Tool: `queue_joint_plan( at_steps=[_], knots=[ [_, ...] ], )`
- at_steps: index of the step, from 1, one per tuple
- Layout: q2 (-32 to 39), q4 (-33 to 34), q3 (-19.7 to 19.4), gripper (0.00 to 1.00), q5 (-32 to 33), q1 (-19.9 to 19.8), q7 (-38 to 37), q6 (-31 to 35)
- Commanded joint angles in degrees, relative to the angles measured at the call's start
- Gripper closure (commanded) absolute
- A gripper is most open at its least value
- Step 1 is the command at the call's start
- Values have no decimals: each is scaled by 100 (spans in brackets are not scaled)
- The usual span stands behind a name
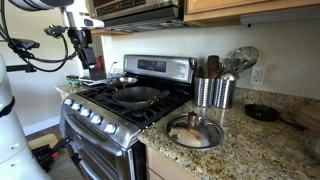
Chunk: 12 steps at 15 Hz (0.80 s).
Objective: Place the lid on the wok
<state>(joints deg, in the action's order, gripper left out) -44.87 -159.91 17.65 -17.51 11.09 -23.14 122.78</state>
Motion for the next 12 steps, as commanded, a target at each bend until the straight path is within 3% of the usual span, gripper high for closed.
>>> queue_joint_plan(
  at_steps=[1,8,12],
  knots=[
    [8,1,-35,0,33,30,-22,-15],
    [29,-7,-36,0,34,30,-22,-15],
    [95,62,-107,0,612,-181,351,-46]
  ],
)
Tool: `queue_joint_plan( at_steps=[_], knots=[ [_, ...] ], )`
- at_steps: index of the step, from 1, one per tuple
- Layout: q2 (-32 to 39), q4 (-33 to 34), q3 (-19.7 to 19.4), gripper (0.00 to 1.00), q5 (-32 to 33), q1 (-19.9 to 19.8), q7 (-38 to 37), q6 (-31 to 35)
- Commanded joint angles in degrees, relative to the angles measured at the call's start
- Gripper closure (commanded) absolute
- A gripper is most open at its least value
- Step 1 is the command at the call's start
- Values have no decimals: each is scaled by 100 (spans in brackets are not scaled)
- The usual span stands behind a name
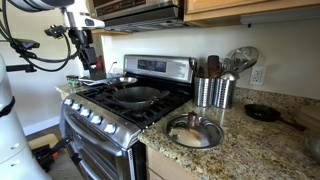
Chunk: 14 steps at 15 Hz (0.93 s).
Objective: Place the lid on the wok
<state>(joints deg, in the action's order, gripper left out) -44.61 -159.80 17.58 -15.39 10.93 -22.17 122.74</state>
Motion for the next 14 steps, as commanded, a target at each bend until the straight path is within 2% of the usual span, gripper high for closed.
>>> queue_joint_plan(
  at_steps=[1,9,14],
  knots=[
    [94,60,-123,0,598,-226,338,-32],
    [760,137,-889,0,2103,-1190,1230,277],
    [1564,267,-1628,0,2645,-1473,2291,944]
  ],
)
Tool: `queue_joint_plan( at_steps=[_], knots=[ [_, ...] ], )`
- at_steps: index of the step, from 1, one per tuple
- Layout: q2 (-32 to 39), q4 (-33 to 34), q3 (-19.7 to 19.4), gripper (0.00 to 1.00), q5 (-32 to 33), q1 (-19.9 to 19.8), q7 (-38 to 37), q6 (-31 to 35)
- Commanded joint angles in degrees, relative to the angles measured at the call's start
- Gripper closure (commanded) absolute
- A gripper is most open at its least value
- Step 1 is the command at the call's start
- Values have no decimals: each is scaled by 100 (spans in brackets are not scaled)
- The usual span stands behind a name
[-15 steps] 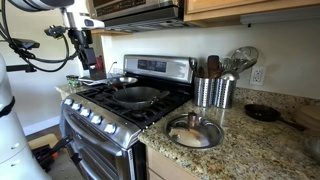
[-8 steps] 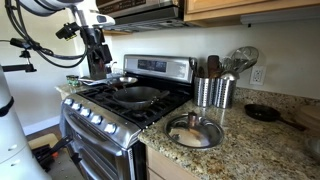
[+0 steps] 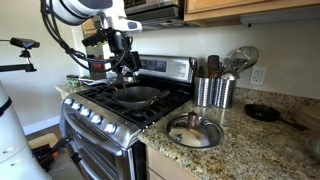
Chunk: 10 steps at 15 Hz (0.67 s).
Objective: Place the lid on the wok
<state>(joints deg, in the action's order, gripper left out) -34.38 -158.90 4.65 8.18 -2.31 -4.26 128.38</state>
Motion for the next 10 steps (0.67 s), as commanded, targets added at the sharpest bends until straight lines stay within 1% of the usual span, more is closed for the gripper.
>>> queue_joint_plan(
  at_steps=[1,2,3,6,10],
  knots=[
    [687,219,-448,0,317,-170,645,476],
    [796,259,-487,0,363,-206,665,500],
    [462,85,-396,0,220,-97,465,345],
    [751,212,-488,0,264,-140,578,405],
    [781,245,-487,0,267,-139,580,405]
  ],
)
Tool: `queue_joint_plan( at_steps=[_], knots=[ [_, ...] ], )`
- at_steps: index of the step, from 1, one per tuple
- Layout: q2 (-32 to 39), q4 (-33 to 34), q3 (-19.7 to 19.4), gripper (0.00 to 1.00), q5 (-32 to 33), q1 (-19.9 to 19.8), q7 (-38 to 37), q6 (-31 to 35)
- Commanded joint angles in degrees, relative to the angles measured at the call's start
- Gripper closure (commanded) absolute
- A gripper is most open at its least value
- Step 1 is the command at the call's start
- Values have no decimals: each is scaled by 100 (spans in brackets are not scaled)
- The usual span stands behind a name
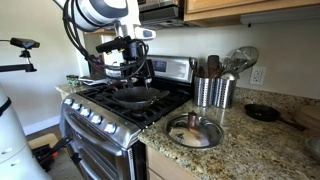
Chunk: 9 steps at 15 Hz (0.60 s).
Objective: Place the lid on the wok
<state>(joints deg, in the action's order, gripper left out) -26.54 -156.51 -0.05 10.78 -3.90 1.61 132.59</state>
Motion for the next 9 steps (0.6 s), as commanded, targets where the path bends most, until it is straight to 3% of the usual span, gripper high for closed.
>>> queue_joint_plan(
  at_steps=[1,9],
  knots=[
    [28,23,-36,0,57,-19,10,30],
    [811,650,-888,0,433,-496,1092,613]
  ],
)
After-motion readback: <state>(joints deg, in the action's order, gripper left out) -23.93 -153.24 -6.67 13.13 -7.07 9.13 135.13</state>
